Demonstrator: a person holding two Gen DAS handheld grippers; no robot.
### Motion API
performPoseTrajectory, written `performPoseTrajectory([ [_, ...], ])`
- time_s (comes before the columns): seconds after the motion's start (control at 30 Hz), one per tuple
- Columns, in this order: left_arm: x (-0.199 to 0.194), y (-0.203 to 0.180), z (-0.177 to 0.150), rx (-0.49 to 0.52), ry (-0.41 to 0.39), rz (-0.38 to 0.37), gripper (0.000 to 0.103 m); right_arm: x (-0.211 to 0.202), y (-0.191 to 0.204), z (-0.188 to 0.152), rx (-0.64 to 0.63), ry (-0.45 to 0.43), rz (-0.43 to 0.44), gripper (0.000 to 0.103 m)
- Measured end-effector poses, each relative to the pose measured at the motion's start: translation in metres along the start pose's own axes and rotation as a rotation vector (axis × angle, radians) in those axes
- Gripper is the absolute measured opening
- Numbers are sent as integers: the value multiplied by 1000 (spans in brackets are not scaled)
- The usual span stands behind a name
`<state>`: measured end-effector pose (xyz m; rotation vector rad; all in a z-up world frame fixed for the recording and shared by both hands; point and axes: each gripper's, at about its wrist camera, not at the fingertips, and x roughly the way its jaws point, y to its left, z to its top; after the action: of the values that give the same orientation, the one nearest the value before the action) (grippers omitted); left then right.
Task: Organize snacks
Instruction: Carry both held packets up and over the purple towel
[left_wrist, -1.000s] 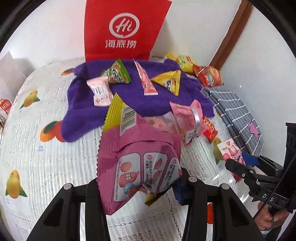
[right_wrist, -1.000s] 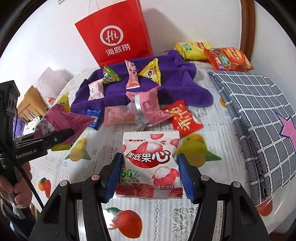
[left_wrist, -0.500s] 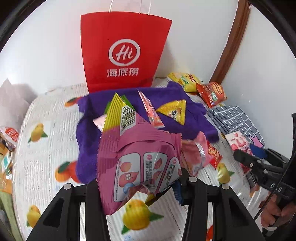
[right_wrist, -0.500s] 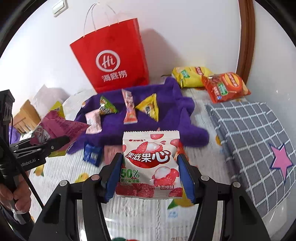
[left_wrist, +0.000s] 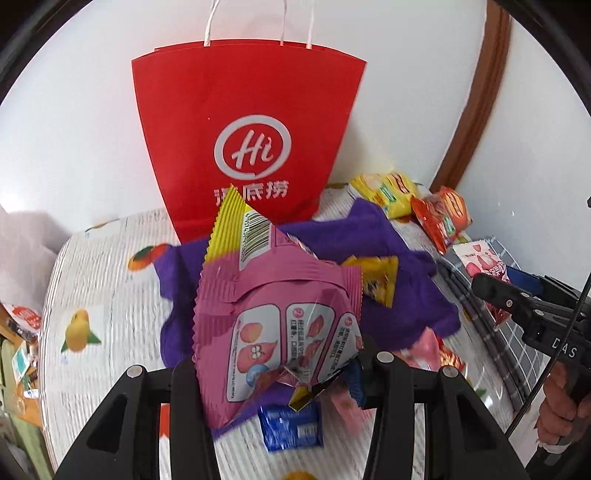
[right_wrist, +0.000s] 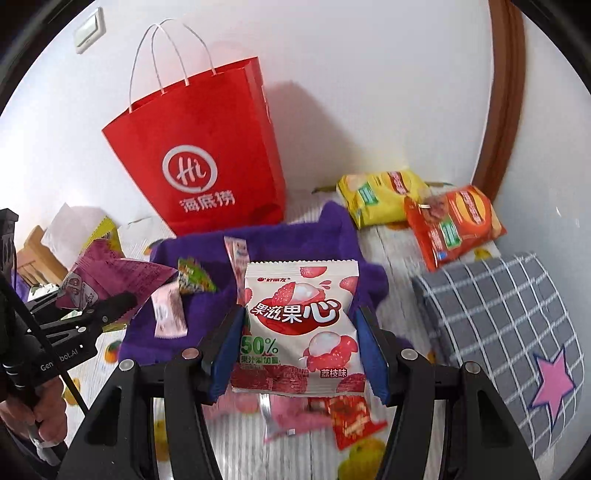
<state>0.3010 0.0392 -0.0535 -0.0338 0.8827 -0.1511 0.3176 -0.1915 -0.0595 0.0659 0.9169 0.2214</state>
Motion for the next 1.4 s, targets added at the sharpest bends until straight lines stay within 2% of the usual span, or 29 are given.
performPoseTrajectory([
  [0.17, 20, 11, 8, -44, 6, -24, 44, 22, 4, 19, 11, 11, 25, 59],
  [0.27, 33, 16, 10, -51, 33, -2, 44, 36, 7, 29, 7, 22, 39, 59],
  [0.5, 40, 27, 7, -62, 41, 18, 44, 60, 17, 47, -24, 36, 51, 59],
  [0.73, 46, 37, 8, -83, 49, 50, 44, 76, 17, 45, -14, 39, 68, 59],
  [0.93, 48, 37, 7, -84, 57, 47, 44, 85, 12, 47, -17, 82, 66, 59],
  [1.2, 49, 38, 7, -84, 57, 54, 44, 79, 22, 57, -56, 37, 72, 60],
  [1.4, 53, 43, 7, -99, 60, 61, 44, 93, 15, 55, -59, 90, 61, 60],
])
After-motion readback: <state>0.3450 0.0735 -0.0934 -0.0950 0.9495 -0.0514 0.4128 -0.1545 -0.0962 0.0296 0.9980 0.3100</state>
